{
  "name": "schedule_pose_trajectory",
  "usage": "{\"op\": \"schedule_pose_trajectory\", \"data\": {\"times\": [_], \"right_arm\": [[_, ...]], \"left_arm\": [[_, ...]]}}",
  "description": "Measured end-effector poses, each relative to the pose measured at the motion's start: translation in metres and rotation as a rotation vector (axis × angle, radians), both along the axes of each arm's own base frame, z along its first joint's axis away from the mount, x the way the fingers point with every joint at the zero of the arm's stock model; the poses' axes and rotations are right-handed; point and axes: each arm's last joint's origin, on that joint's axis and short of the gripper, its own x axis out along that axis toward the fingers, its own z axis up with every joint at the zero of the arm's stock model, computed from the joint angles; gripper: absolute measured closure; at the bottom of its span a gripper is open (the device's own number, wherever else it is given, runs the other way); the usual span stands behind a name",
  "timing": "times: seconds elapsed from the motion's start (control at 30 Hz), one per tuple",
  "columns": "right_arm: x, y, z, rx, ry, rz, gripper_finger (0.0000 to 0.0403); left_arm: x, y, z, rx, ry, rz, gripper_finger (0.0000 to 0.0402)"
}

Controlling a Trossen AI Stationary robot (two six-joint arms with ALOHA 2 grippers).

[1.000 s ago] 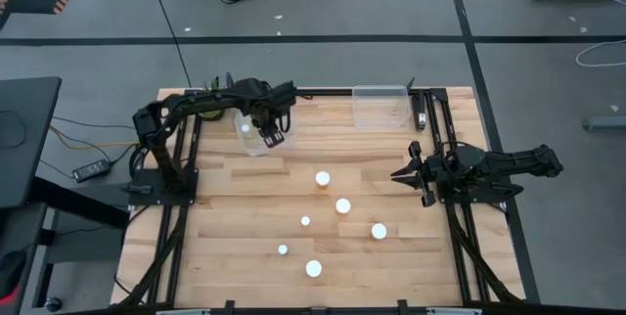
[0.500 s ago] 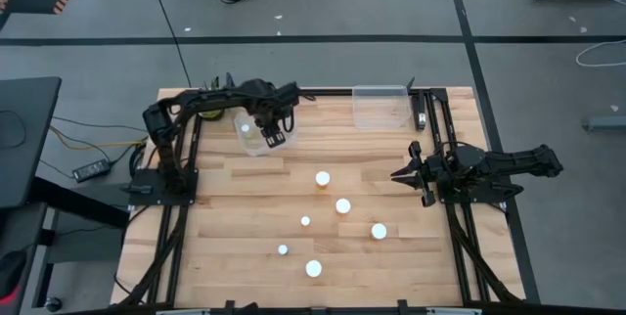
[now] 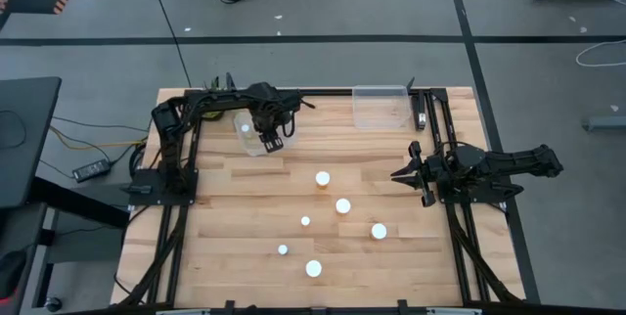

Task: Pick and place medicine bottles into bin by pill shape (circle, oval)
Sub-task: Put the small yellow pill bottle into the left transparent bin, then put the small orange pill bottle into the left transparent bin

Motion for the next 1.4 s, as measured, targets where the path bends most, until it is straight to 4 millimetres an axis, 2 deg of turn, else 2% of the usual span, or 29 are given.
{"op": "schedule_pose_trajectory", "data": {"times": [0.1,0.37,0.67,0.87,1.07,1.2,1.4], "right_arm": [[0.0,0.0,0.0,0.0,0.0,0.0,0.0346],[0.0,0.0,0.0,0.0,0.0,0.0,0.0346],[0.0,0.0,0.0,0.0,0.0,0.0,0.0346],[0.0,0.0,0.0,0.0,0.0,0.0,0.0346],[0.0,0.0,0.0,0.0,0.0,0.0,0.0346],[0.0,0.0,0.0,0.0,0.0,0.0,0.0346],[0.0,0.0,0.0,0.0,0.0,0.0,0.0346]], "left_arm": [[0.0,-0.001,0.0,0.0,0.001,-0.002,0.028],[0.004,-0.007,0.0,0.0,0.0,-0.022,0.0214],[0.003,-0.006,0.0,0.013,0.009,-0.039,0.0172],[0.003,-0.006,0.006,0.036,-0.009,-0.063,0.0162],[-0.001,-0.008,0.028,0.09,-0.076,-0.071,0.017],[-0.002,-0.02,0.046,0.091,-0.145,-0.091,0.017],[0.013,-0.064,0.059,0.055,-0.25,-0.192,0.017]]}}
